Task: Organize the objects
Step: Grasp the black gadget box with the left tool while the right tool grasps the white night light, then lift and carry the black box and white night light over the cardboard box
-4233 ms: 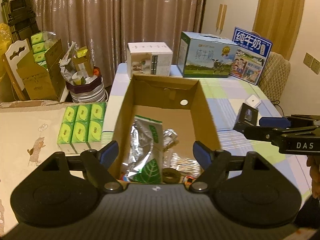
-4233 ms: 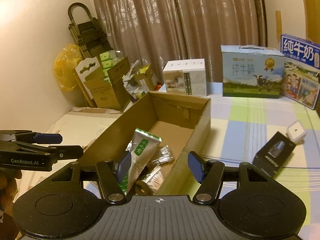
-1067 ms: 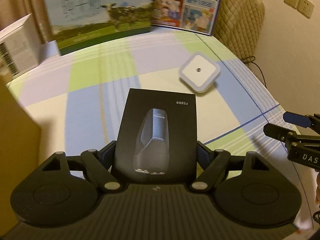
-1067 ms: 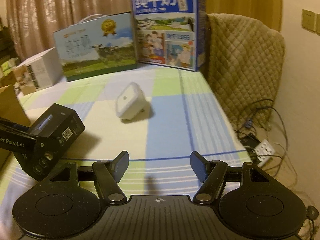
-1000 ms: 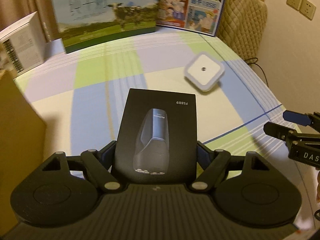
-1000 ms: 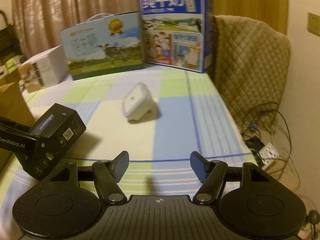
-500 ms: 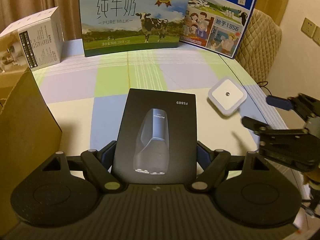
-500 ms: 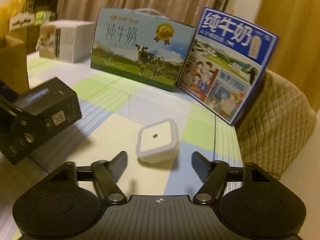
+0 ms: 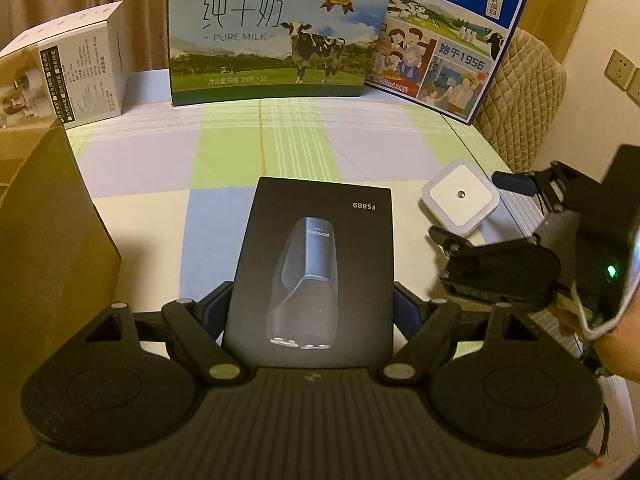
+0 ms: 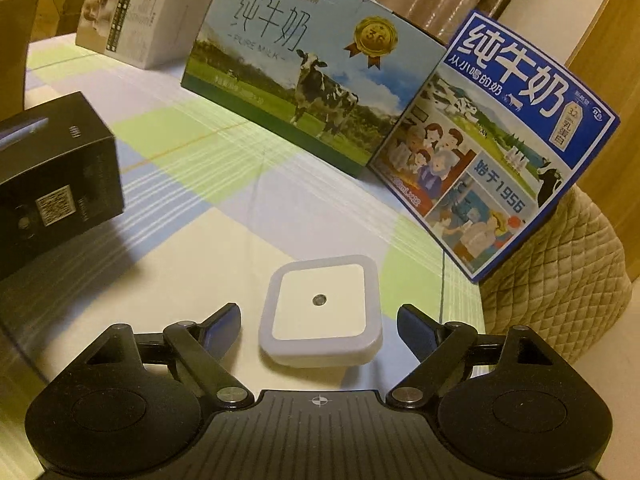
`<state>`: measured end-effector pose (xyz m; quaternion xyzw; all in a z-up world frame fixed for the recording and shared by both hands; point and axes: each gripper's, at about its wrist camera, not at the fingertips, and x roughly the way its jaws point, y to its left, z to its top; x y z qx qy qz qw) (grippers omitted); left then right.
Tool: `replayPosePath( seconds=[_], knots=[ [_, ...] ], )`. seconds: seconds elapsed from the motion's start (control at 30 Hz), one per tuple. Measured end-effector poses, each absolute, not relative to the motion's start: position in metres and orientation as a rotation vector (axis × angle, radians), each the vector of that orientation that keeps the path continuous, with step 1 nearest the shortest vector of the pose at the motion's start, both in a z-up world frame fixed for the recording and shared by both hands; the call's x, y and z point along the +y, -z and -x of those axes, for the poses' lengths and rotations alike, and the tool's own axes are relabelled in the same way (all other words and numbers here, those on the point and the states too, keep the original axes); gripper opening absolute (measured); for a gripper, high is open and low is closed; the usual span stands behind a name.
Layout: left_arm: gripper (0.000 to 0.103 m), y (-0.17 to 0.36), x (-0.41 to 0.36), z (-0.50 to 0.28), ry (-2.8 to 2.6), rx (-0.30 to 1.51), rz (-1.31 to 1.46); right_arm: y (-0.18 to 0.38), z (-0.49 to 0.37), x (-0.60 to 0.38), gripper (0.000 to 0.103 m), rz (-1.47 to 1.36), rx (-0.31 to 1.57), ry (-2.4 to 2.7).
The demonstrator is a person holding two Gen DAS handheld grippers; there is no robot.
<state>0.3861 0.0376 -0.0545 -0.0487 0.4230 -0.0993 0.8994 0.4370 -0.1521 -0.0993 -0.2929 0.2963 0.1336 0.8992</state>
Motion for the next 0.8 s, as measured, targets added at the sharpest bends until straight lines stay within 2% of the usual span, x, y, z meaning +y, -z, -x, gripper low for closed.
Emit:
replayPosePath(
  seconds=[0.03, 0.2, 0.43, 0.8],
  knots=[
    [0.077, 0.055, 0.037, -0.386, 0.208, 0.876, 0.1, 0.099, -0.439, -0.152, 0.063, 0.603, 0.625, -0.276],
    [0.077, 0.054, 0.03, -0.381, 0.221, 0.876, 0.073, 0.09, -0.424, -0.16, 0.062, 0.525, 0.627, -0.242],
    [0.077, 0.047, 0.012, -0.362, 0.272, 0.875, 0.028, 0.067, -0.358, -0.173, 0.062, 0.375, 0.671, -0.213],
    [0.077, 0.028, -0.012, -0.275, 0.354, 0.88, 0.074, 0.028, -0.244, -0.196, 0.062, 0.137, 0.758, -0.15]
  ],
)
